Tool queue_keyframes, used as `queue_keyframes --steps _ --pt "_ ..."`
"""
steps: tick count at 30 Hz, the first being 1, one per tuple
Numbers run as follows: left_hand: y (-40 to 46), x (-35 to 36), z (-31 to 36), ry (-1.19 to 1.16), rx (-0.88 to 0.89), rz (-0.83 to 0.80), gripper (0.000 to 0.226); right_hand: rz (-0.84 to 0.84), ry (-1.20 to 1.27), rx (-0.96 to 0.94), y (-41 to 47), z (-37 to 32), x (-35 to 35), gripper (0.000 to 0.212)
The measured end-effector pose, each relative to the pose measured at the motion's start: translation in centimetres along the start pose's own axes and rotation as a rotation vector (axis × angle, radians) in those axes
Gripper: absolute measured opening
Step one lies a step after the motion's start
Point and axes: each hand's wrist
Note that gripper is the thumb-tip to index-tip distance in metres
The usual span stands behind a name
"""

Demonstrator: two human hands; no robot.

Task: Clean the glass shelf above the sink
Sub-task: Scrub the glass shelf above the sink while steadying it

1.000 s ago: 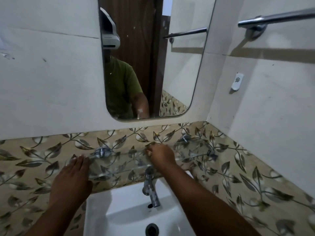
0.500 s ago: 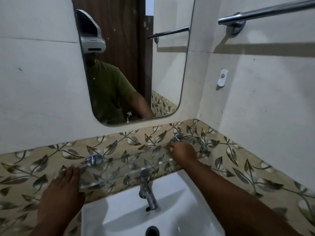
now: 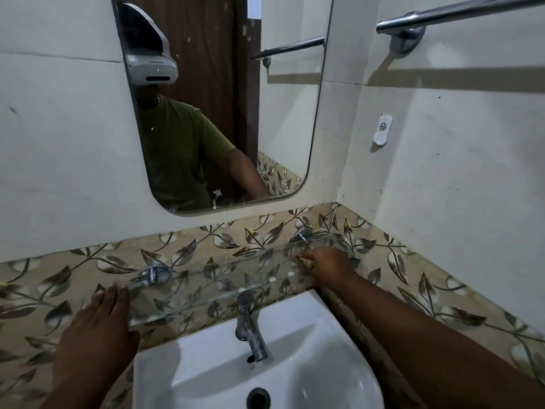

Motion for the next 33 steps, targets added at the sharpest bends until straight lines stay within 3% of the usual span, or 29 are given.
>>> queue_keyframes --steps 5,14,19,24,33 --pt "0.0 -0.1 0.0 0.017 -0.011 -0.016 0.093 0.033 -0.055 0.027 3.0 -1.9 0.8 0.036" --pt "0.8 0.8 -0.3 -0.01 -0.003 -0.032 0.092 -0.044 -0.018 -0.165 -0.2 0.0 0.9 0.034" --pt "0.4 0.6 0.0 -0.028 -0.007 -0.019 0.09 -0.052 -0.057 -0.05 0.7 2.0 -1.3 0.036" --pt "0.5 0.9 -0.3 -0.008 -0.017 -0.042 0.091 0.019 -0.002 0.011 2.5 -0.9 -0.2 0.033" --pt "0.9 1.5 -0.3 -0.052 0.0 -0.027 0.093 -0.088 -0.16 -0.294 -0.1 0.7 -0.7 0.031"
Point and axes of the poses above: each hand's wrist, its own y-axis towards the middle knuckle, its own x-axis out of the palm, z = x × y, and after that the axes turned 10 degrees about y, right-handed
